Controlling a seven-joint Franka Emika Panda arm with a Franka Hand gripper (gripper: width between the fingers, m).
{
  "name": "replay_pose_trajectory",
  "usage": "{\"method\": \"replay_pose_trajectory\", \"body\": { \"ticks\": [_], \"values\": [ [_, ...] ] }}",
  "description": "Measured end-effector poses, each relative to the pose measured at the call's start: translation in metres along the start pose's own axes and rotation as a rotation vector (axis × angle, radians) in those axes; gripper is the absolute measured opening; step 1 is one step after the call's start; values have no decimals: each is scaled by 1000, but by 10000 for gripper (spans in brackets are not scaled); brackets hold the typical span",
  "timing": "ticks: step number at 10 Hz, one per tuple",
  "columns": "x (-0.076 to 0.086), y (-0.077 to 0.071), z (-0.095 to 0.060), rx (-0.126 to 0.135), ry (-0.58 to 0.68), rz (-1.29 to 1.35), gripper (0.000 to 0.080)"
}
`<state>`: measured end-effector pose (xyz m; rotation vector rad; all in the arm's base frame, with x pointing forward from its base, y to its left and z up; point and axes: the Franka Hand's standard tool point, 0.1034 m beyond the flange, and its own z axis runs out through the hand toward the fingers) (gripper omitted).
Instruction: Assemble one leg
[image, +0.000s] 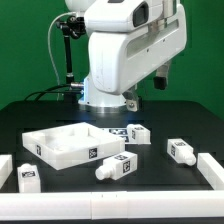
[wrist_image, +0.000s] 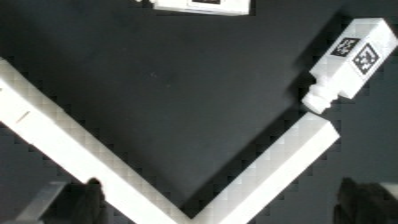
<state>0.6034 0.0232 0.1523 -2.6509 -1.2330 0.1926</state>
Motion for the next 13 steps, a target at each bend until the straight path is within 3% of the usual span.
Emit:
{"method": "replay_pose_trajectory", "body": {
  "ticks": [3, 4, 5, 7, 8, 13],
  "values": [
    [0, 0, 0, -1, 0, -1, 650],
    [2, 5, 1, -36, 17, -47, 650],
    [4, 12, 3, -107, 56, -109, 650],
    [-6, 8, 19, -195, 116, -54, 650],
    [-13, 6, 28, -204, 123, -44, 650],
    [-18, 6, 32, -199, 122, 9, 650]
  ]
}}
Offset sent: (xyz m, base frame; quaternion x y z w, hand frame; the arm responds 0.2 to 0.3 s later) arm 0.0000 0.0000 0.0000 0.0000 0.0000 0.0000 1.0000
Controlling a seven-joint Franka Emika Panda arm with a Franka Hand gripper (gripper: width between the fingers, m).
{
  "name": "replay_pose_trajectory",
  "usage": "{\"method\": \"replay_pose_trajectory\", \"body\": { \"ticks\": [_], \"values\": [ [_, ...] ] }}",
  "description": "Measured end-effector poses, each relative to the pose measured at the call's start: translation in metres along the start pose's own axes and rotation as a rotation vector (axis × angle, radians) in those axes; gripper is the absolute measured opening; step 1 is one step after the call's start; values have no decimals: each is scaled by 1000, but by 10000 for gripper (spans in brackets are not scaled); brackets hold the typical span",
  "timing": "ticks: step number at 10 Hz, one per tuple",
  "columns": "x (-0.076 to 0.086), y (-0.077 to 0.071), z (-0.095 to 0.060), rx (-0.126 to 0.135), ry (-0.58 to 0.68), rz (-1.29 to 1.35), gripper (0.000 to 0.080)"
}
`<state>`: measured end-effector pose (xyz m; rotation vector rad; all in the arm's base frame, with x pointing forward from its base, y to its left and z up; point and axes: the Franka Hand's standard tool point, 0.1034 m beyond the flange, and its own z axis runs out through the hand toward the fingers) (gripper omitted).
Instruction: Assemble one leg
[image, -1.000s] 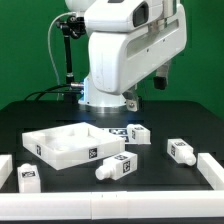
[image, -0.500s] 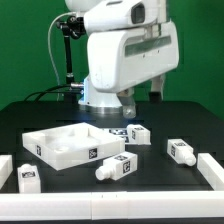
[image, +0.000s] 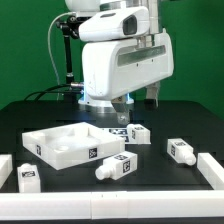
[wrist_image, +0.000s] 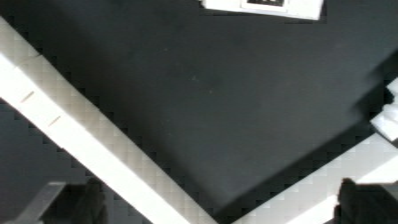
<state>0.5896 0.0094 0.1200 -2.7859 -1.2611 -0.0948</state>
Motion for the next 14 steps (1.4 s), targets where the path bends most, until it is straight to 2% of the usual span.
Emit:
{"method": "replay_pose_trajectory", "body": {
  "ticks": [2, 4, 8, 10, 11, 12, 13, 14],
  "values": [
    [-11, -5, 5, 8, -16, 181, 650],
    [-9, -10, 6, 17, -26, 330, 650],
    [-8, -11, 7, 17, -25, 464, 650],
    [-11, -20, 10, 21, -44, 716, 650],
    [-17, -25, 13, 42, -68, 822, 650],
    [-20, -23, 15, 59, -65, 936, 650],
    [-21, -21, 16, 70, -61, 1020, 650],
    [-18, -23, 16, 69, -63, 1070, 650]
  ]
}}
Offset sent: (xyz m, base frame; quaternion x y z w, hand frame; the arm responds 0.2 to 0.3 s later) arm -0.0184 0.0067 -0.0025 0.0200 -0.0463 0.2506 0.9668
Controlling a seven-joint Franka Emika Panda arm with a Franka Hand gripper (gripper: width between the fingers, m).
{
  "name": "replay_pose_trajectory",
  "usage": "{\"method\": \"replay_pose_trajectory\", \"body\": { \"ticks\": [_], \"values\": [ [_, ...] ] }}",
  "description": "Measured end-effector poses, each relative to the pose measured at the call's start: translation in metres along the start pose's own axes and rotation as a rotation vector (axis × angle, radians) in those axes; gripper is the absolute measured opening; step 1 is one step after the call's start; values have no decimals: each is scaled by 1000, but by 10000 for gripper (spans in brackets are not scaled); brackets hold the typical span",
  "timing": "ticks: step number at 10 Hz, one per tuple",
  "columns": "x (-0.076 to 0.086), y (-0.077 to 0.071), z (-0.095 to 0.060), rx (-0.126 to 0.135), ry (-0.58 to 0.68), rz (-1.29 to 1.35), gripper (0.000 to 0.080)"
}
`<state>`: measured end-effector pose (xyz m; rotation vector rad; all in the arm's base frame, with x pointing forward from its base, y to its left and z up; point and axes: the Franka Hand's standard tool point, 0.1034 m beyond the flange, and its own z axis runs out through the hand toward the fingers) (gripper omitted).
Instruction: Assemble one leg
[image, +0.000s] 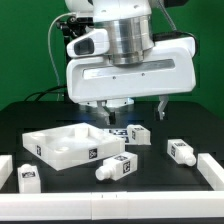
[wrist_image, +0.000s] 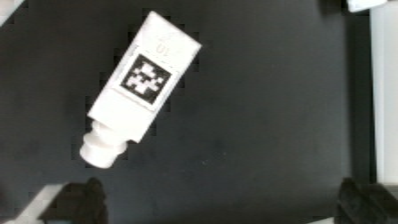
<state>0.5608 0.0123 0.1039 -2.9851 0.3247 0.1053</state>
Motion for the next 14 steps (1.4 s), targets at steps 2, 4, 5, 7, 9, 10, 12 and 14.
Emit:
{"method": "replay_pose_trajectory", "body": {
  "ticks": [2, 4, 5, 7, 9, 10, 12, 14],
  "values": [
    [-1, -2, 1, 3, -2, 130, 650],
    [-3, 19, 28, 7, -30, 216, 650],
    [-3, 28, 46, 0, -40, 231, 650],
    [2, 31, 64, -3, -12, 223, 650],
    [5, 34, 70, -5, 1, 216, 650],
    [5, 34, 70, -5, 1, 216, 650],
    [5, 34, 70, -5, 1, 216, 409],
    [5, 34, 70, -5, 1, 216, 272]
  ]
}}
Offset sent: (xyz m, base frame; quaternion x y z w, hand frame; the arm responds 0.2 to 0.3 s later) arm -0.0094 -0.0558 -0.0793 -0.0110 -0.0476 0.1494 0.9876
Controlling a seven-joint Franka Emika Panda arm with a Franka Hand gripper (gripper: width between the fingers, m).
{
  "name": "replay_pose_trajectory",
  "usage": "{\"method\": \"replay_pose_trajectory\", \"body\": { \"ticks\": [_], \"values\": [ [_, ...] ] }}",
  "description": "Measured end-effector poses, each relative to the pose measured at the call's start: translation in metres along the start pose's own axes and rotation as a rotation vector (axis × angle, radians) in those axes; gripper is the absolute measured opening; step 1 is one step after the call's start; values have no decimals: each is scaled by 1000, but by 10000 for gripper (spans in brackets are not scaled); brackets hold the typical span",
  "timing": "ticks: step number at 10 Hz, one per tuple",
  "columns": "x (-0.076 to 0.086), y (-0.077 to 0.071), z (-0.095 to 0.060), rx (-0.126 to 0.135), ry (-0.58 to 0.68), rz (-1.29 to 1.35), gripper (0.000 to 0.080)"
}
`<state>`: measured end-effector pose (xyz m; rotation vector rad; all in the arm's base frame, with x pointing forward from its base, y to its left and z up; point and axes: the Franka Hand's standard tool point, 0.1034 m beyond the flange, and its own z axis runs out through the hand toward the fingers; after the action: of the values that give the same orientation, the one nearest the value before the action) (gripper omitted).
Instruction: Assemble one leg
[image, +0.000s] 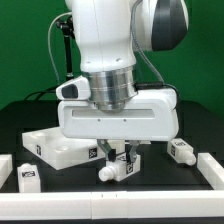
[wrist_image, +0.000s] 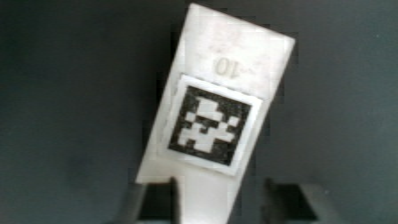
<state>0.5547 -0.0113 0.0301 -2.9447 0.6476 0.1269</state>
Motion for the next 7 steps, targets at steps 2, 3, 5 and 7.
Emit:
{"method": "replay_pose_trajectory", "body": {
  "ticks": [2, 3, 5, 7],
  "values": [
    [0, 0, 0, 0, 0, 0, 26],
    [0, 0, 0, 0, 0, 0, 5],
    [3, -2, -1, 2, 16, 11, 2],
    [-3, 4, -27, -9, -56, 60, 1]
  ]
}}
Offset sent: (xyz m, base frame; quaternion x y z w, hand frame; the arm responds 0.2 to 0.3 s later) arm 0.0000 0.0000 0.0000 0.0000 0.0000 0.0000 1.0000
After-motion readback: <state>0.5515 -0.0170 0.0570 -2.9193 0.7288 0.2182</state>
